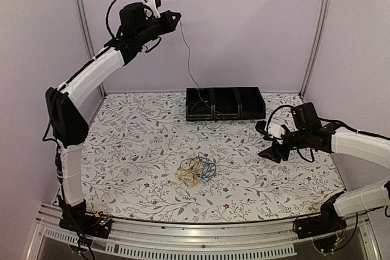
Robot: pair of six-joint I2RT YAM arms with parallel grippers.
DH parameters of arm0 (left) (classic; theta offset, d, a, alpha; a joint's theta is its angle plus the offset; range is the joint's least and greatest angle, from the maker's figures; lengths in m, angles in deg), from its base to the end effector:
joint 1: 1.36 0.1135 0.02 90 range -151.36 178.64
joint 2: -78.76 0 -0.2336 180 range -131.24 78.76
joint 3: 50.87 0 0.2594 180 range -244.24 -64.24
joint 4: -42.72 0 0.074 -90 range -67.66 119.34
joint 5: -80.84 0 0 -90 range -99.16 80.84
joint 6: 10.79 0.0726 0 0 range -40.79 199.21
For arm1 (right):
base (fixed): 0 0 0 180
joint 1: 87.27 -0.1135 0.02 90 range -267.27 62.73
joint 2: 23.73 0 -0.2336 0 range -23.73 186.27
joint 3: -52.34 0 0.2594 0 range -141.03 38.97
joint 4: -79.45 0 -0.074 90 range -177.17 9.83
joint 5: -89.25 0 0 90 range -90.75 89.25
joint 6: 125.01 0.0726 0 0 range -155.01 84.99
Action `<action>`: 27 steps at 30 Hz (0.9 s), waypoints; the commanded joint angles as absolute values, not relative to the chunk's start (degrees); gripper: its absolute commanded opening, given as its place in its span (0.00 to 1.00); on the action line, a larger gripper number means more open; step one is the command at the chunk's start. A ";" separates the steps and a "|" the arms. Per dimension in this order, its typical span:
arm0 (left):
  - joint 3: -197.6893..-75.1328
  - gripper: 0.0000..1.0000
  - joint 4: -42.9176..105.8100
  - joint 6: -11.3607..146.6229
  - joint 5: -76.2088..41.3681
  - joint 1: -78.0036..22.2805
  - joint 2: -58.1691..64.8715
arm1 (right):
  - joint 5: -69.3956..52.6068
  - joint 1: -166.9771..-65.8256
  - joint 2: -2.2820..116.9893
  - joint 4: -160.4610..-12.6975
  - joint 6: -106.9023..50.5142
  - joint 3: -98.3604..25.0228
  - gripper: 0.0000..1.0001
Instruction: Untangle the cables
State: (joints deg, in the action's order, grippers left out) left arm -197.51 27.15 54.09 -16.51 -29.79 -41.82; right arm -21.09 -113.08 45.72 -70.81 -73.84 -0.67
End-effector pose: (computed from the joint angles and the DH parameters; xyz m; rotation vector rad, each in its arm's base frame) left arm 0.4488 -0.2536 0.4552 0.1528 1.4366 -0.8626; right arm 0.2457 0.1469 0.1563 -1.3866 1.8776 0.3088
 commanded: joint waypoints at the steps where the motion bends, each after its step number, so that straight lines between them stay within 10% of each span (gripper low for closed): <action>1: -189.44 0.00 31.45 53.39 -17.53 -29.83 -41.27 | -19.59 -112.79 46.03 -72.35 -74.71 0.21 0.71; 27: -204.08 0.00 40.64 54.72 -16.16 -27.84 -45.52 | -18.67 -112.78 49.79 -71.80 -75.25 -0.33 0.70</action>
